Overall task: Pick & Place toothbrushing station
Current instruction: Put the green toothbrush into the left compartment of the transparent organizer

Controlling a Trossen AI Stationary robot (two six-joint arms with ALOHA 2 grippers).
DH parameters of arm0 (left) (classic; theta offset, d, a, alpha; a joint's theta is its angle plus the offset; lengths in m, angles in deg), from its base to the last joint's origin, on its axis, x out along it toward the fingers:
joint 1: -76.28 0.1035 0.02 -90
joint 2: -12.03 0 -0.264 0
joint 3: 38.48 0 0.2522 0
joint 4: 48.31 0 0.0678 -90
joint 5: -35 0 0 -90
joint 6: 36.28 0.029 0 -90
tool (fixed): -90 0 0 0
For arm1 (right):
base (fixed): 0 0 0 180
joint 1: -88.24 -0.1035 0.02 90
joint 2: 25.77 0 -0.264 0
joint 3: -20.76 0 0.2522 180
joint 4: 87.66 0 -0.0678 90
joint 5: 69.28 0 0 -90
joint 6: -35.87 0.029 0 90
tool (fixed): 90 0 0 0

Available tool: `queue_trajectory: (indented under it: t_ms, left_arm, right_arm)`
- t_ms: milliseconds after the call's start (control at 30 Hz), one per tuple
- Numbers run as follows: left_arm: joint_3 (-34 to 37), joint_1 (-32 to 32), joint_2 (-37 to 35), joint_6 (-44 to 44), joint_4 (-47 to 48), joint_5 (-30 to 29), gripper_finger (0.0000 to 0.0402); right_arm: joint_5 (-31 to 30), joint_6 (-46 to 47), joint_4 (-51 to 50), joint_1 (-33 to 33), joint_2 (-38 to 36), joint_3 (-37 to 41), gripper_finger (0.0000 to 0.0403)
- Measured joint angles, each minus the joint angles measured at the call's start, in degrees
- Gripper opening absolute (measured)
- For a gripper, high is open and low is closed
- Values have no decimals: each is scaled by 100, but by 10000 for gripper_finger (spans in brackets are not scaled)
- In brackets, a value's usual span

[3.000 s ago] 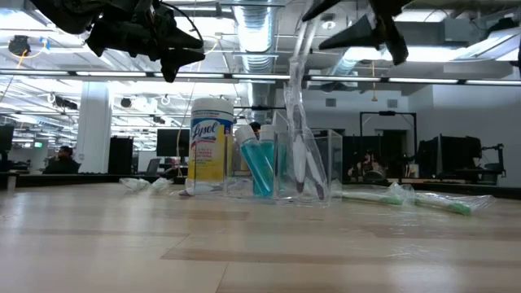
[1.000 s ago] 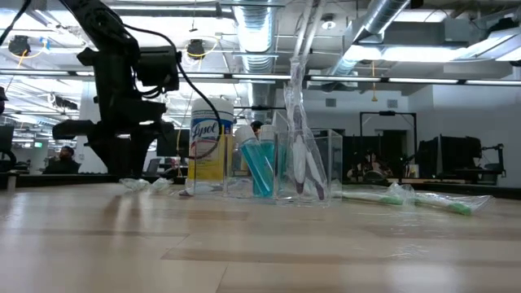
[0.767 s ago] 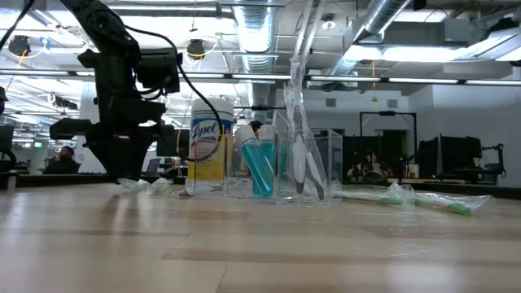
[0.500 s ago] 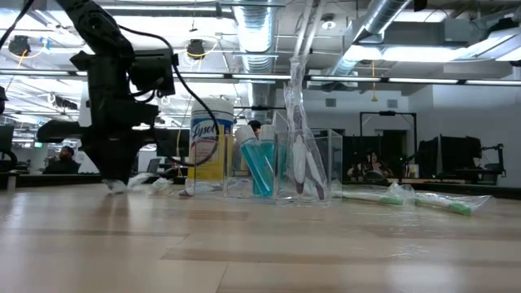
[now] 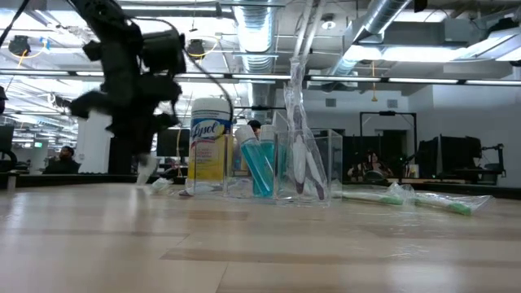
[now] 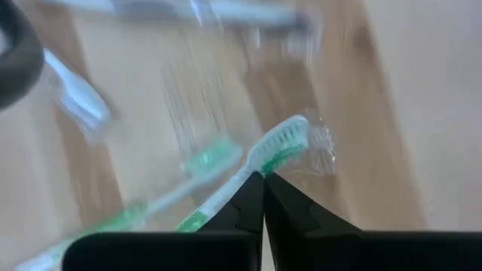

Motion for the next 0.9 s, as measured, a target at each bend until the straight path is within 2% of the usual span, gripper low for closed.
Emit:
queue_trajectory:
  t_ms: [233,467,633,900]
  left_arm:
    - [-331,37,-651,-1555,-352,625,0]
    - [-337,191,-1625,-3109,-1089,715,0]
    - [-341,247,-2035,-4128,-2206,1049,0]
    - [-341,243,-1870,-5311,-4488,1262,0]
  right_arm:
    - [-2,-3,-31,2,2,0,172]
    - [-2,-16,-190,54,4,0,172]
    - [2,-15,-234,184,4,0,172]
    - [22,-13,-238,224,4,0,172]
